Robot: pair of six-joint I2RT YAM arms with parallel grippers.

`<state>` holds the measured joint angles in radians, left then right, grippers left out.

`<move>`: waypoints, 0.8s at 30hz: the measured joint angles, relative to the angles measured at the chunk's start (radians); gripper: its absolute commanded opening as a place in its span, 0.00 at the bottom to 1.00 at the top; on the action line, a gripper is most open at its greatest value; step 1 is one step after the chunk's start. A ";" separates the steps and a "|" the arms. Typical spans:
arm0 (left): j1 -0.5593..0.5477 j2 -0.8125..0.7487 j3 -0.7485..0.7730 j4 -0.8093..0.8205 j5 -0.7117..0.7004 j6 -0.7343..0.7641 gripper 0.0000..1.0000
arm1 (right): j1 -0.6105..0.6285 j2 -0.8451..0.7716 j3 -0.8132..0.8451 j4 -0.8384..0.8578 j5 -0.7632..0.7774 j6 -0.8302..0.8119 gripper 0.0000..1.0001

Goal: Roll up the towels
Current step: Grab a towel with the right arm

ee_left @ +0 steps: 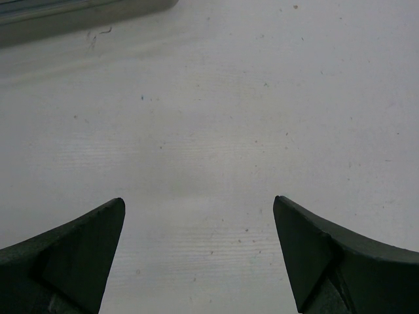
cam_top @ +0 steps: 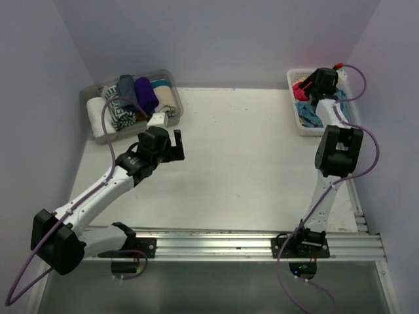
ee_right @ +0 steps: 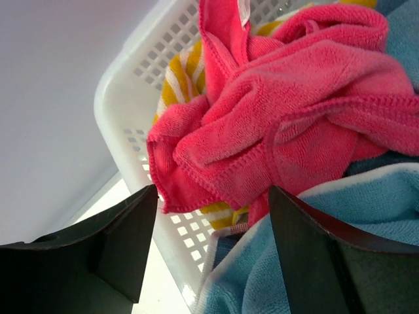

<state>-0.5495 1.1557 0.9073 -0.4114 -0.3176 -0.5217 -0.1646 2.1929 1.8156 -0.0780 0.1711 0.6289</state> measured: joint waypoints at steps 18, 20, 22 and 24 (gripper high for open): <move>0.000 0.034 -0.001 -0.008 0.004 -0.031 1.00 | -0.040 0.274 0.355 -0.104 0.072 -0.008 0.00; 0.000 0.034 -0.001 -0.008 0.007 -0.037 1.00 | -0.042 0.229 0.256 -0.059 0.067 0.007 0.00; 0.000 0.037 -0.001 -0.008 0.011 -0.039 1.00 | -0.042 0.175 0.165 -0.019 0.060 0.019 0.00; -0.001 0.043 -0.001 -0.008 0.016 -0.039 1.00 | -0.042 0.105 0.061 0.023 0.042 0.031 0.00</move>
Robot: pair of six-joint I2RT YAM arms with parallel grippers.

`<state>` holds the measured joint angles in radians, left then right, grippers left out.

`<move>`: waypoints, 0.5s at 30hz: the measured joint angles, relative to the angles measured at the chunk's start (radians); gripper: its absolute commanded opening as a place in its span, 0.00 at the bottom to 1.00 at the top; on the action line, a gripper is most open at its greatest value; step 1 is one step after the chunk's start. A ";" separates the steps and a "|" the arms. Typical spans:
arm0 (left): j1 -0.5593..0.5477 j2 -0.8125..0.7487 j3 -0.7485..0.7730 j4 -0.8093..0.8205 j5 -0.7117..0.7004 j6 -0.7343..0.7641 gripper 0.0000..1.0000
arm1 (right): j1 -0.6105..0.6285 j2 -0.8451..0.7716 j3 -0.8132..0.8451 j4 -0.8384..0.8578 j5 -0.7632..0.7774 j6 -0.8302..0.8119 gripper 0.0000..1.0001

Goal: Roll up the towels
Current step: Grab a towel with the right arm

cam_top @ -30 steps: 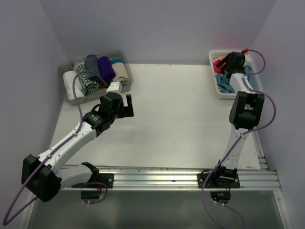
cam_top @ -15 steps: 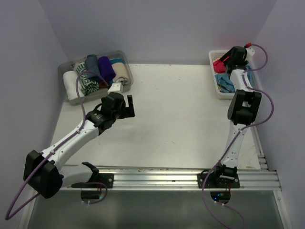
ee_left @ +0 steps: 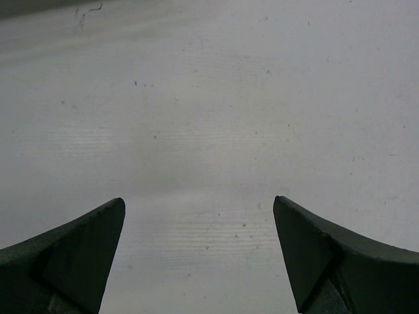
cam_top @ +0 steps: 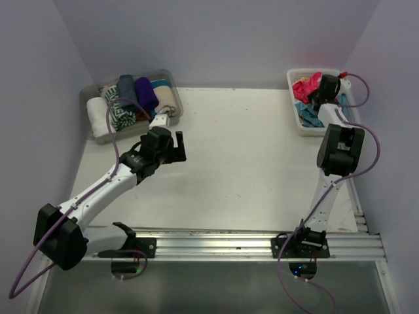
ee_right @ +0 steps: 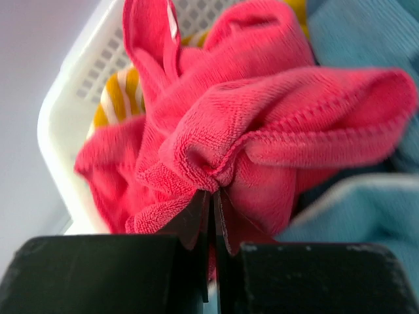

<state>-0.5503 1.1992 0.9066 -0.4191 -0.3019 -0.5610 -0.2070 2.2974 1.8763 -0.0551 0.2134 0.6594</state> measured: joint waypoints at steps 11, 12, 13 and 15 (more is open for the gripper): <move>0.000 0.033 -0.023 0.018 0.035 0.001 1.00 | 0.007 -0.426 -0.519 0.259 -0.080 0.107 0.00; 0.000 0.033 -0.029 0.020 0.040 0.002 1.00 | 0.013 -0.448 -0.536 0.275 -0.083 0.109 0.00; 0.000 0.033 -0.034 0.023 0.044 0.003 1.00 | 0.019 -0.463 -0.547 0.287 -0.084 0.110 0.00; 0.000 0.033 -0.044 0.028 0.052 0.003 1.00 | 0.042 -0.500 -0.569 0.304 -0.083 0.111 0.00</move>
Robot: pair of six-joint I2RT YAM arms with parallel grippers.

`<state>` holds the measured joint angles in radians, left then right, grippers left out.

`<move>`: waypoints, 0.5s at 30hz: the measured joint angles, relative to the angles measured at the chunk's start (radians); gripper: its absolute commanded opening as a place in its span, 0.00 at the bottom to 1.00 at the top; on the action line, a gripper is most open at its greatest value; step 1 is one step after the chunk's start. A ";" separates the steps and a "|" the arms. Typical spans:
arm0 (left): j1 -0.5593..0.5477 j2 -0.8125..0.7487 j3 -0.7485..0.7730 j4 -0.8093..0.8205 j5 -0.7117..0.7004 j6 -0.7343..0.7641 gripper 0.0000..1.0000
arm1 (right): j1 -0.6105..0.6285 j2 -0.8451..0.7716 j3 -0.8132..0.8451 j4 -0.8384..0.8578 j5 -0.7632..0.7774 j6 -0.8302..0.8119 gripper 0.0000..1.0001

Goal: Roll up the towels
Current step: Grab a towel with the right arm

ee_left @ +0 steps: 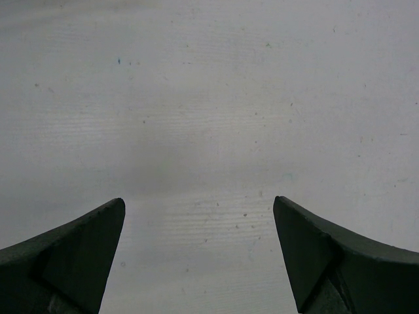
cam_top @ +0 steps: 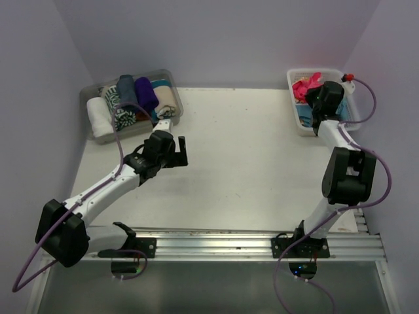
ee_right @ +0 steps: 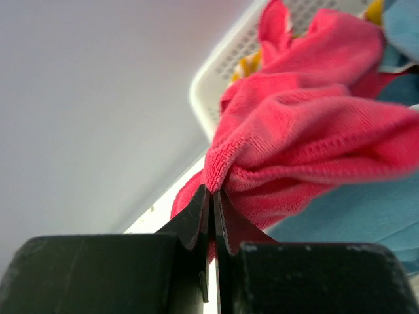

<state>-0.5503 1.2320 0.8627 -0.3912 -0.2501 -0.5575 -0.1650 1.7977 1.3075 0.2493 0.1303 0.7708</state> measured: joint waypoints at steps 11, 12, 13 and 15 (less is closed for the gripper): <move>0.000 -0.019 -0.043 0.026 0.038 -0.007 1.00 | 0.314 -0.248 -0.027 -0.010 0.059 -0.124 0.00; 0.000 -0.026 -0.043 0.026 0.044 -0.006 1.00 | 0.346 -0.262 0.005 -0.025 0.053 -0.154 0.00; 0.002 -0.029 -0.043 0.026 0.049 -0.003 1.00 | 0.373 -0.272 0.046 -0.047 0.039 -0.183 0.00; 0.014 -0.032 -0.043 0.026 0.069 0.001 1.00 | 0.417 -0.286 0.148 -0.100 0.003 -0.244 0.00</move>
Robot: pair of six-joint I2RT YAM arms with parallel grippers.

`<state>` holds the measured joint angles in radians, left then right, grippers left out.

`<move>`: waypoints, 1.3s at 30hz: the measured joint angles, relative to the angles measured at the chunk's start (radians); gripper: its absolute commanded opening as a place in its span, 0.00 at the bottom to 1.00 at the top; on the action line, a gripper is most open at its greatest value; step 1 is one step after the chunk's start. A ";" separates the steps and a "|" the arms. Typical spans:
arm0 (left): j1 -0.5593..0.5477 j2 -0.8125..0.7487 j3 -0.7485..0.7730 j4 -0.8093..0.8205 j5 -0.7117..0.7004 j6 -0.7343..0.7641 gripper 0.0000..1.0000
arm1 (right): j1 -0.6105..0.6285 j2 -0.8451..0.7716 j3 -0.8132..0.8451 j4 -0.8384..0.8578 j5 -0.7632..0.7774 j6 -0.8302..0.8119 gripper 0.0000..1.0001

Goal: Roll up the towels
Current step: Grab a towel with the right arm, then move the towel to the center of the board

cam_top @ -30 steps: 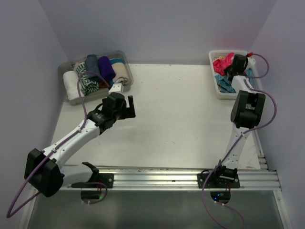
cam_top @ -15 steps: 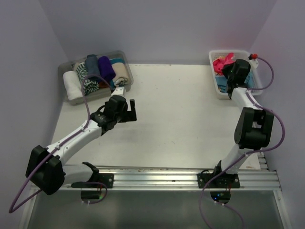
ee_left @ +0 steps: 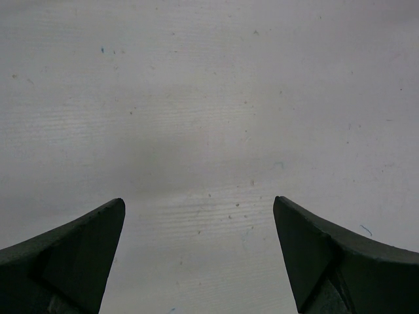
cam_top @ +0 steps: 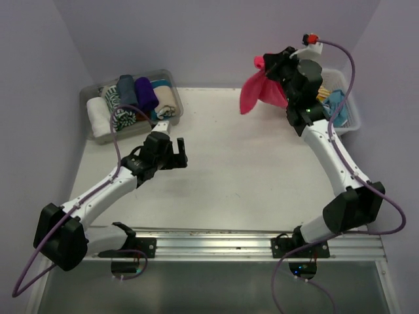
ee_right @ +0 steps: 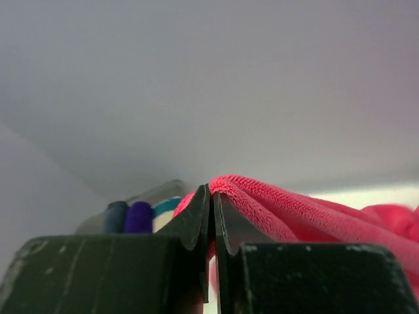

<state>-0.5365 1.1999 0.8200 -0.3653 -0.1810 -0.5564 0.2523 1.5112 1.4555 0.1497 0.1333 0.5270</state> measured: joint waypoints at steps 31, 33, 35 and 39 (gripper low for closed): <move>0.114 0.146 0.258 -0.207 -0.003 0.069 0.99 | 0.139 -0.168 -0.412 -0.671 0.061 -0.095 0.60; 0.063 0.184 0.267 -0.210 0.001 0.069 0.95 | 0.127 -0.200 -0.426 -0.692 0.081 -0.096 0.61; 0.021 0.229 0.281 -0.208 0.021 0.067 0.91 | 0.135 -0.250 -0.443 -0.702 0.087 -0.092 0.60; 0.008 0.352 0.351 -0.203 0.050 0.056 0.71 | 0.142 -0.331 -0.487 -0.701 0.088 -0.076 0.58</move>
<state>-0.5285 1.5524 1.1709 -0.5678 -0.1314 -0.4999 0.3946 1.1805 0.9684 -0.5510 0.2211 0.4515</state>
